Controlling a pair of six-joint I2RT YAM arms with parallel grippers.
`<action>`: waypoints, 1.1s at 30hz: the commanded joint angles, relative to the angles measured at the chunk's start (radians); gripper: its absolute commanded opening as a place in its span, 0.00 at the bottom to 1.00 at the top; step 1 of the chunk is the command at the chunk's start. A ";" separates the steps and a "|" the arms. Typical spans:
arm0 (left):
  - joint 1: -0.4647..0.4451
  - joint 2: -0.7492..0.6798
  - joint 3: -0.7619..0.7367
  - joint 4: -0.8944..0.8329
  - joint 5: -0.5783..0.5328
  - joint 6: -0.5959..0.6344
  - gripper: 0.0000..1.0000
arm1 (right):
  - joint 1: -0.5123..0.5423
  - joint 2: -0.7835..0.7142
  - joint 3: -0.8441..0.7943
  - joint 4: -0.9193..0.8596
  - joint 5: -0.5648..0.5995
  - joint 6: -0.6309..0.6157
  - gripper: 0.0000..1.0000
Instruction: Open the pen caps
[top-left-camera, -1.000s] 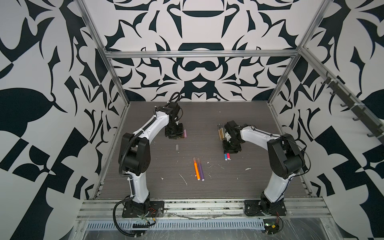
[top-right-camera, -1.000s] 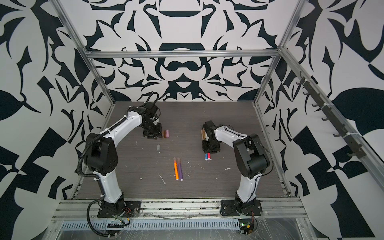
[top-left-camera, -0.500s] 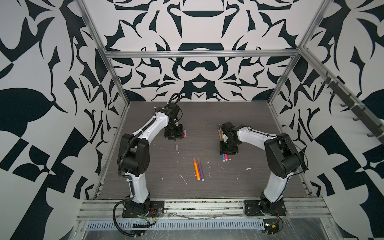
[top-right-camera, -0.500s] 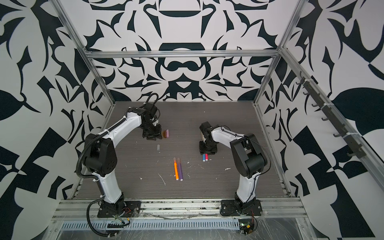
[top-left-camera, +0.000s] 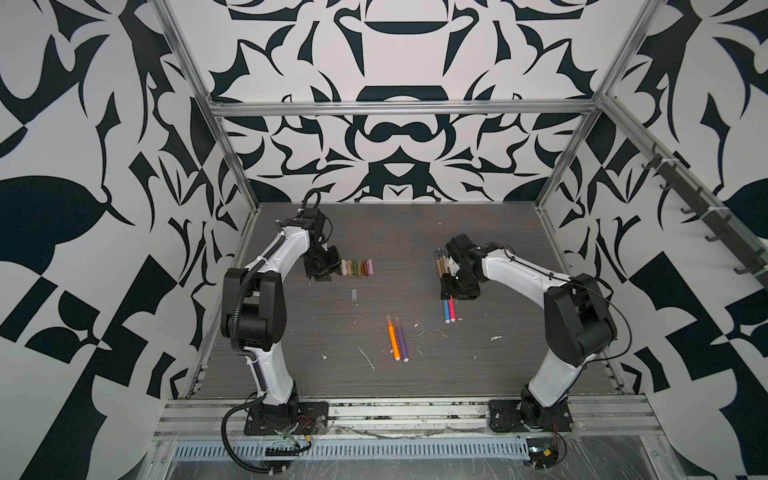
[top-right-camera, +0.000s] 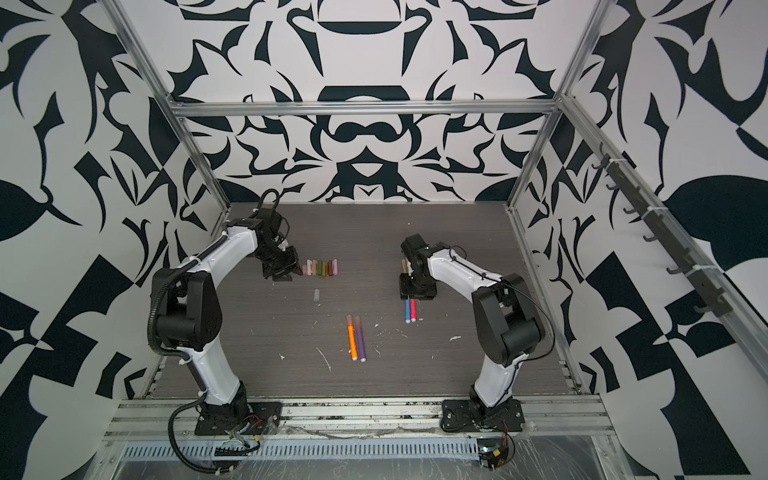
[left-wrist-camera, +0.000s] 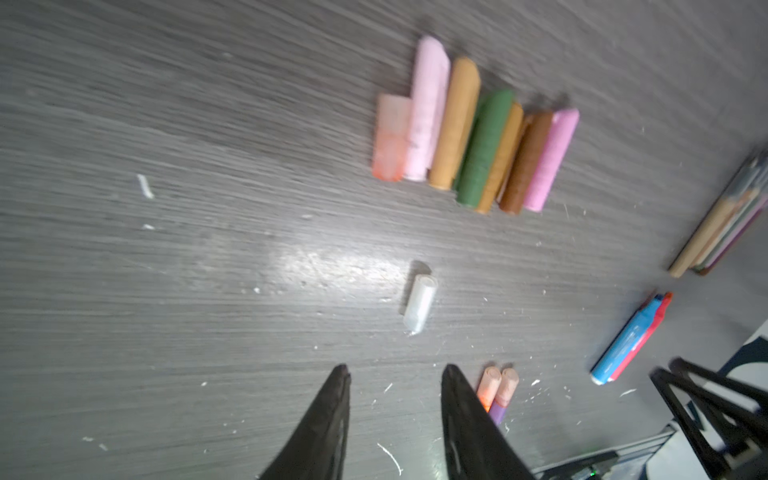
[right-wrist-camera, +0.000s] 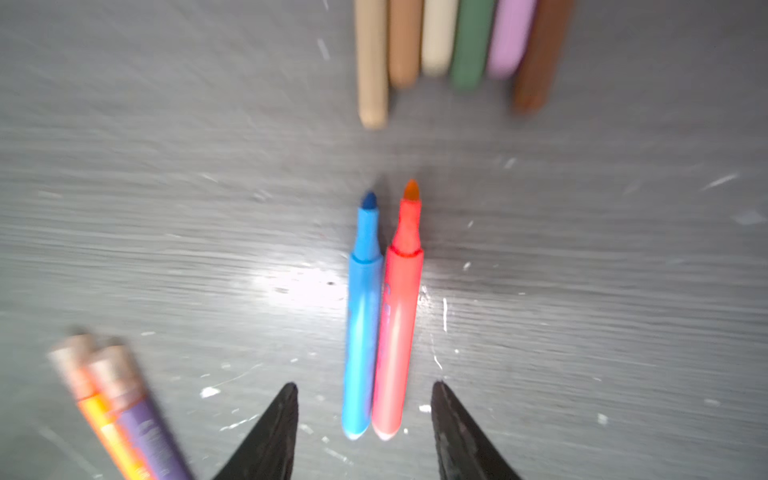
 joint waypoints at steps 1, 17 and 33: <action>0.031 0.023 0.008 0.002 0.036 0.003 0.39 | -0.042 -0.069 0.048 -0.043 0.022 -0.014 0.53; 0.041 0.224 0.168 -0.043 0.028 0.053 0.38 | -0.113 -0.105 0.020 -0.062 -0.015 -0.027 0.52; 0.041 0.348 0.308 -0.101 0.010 0.075 0.38 | -0.119 -0.089 0.038 -0.078 -0.023 -0.042 0.51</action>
